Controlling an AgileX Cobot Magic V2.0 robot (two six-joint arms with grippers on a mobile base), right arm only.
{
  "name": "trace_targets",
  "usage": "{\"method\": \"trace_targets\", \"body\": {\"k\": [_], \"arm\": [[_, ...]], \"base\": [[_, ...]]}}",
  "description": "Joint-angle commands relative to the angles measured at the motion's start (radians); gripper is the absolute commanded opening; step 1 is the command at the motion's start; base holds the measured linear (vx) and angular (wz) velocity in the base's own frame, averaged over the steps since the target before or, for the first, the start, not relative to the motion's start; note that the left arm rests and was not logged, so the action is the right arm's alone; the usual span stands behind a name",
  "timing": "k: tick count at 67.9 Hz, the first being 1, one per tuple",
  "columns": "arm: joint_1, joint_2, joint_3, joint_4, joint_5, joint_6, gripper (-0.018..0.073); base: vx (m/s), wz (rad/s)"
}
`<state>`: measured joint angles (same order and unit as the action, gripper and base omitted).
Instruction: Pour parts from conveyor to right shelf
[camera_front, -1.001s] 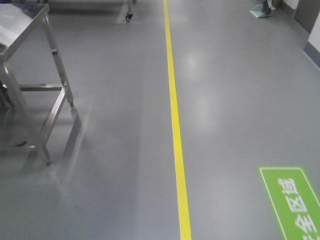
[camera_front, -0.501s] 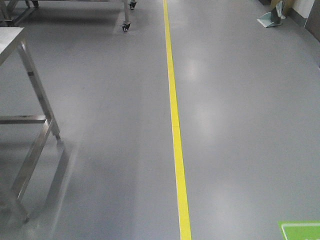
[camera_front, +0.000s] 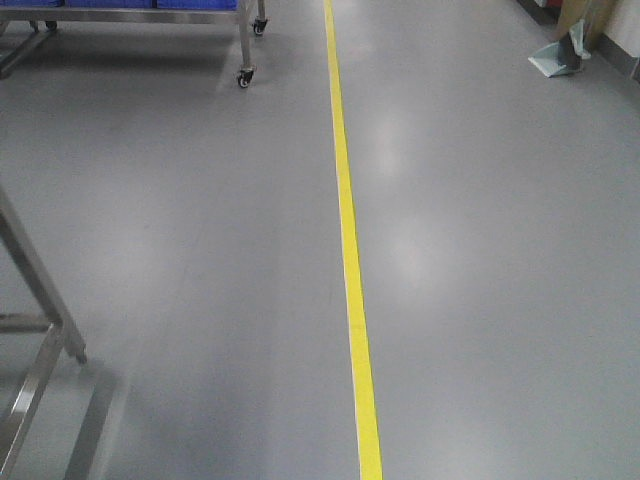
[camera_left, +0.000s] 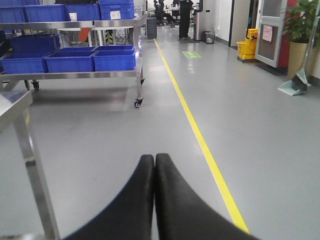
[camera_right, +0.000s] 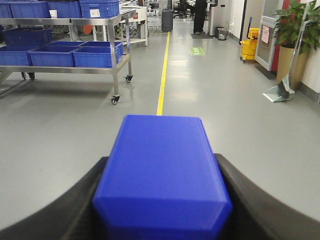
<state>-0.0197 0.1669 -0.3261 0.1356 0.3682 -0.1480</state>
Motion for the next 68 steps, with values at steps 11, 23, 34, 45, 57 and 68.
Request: {"method": "trace_targets", "body": {"k": [11, 23, 34, 45, 57, 68], "arm": [[-0.008, 0.014, -0.028, 0.002, -0.084, -0.002, -0.0006], [-0.008, 0.014, -0.028, 0.002, -0.084, -0.002, -0.0006], [-0.008, 0.014, -0.028, 0.002, -0.084, -0.002, -0.0006], [-0.008, 0.014, -0.028, 0.002, -0.084, -0.002, -0.0006], [-0.008, 0.014, -0.028, 0.002, -0.084, -0.002, -0.0006], [-0.008, 0.014, -0.028, 0.002, -0.084, -0.002, -0.0006]], "base": [[0.77, 0.04], [0.78, 0.00], [0.76, -0.01], [0.74, -0.02], [0.70, -0.01], [0.66, 0.05]]}}
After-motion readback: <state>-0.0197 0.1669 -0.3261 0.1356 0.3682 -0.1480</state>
